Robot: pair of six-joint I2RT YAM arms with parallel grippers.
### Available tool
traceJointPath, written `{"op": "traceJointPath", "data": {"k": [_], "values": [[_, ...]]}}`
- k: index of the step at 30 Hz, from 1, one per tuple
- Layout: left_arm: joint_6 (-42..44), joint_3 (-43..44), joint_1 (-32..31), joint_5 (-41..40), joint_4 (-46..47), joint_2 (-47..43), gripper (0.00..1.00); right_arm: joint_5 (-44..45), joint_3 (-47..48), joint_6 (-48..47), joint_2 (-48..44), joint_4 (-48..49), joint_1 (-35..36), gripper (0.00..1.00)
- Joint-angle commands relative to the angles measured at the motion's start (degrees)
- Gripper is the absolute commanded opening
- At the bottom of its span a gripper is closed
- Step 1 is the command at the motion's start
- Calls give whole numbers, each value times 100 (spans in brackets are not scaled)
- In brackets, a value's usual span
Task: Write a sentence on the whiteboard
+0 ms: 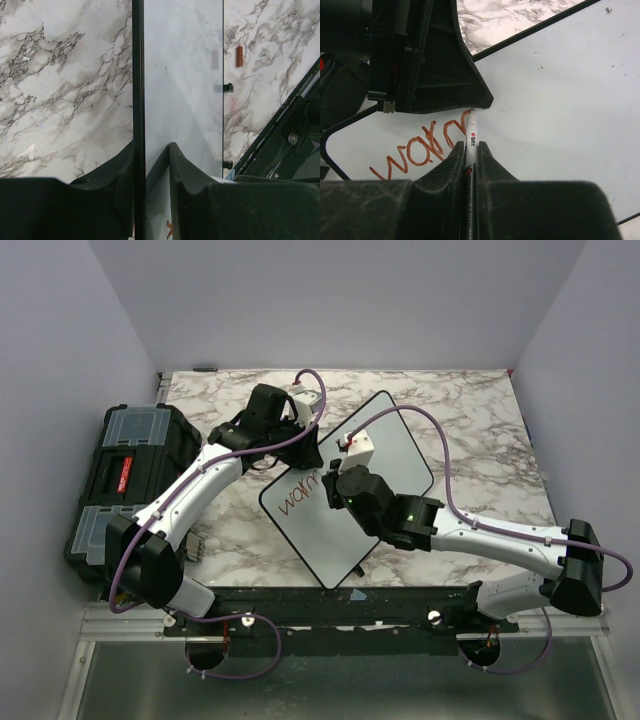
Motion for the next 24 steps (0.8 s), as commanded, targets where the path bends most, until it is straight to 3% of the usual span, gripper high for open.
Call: {"op": "traceJointPath", "data": {"k": [1,14,24], "values": [[295,-73,-326,302,-359,-54,0,100,-103,233,107,-304,-69,1],[296,-73,-325,310,-355,-97,0,-232,-560,628,-214,-395,-72,1],[302,-113,-324,284,-359,-145,0,-216,-349,618,-375,-566,-69,1]]}}
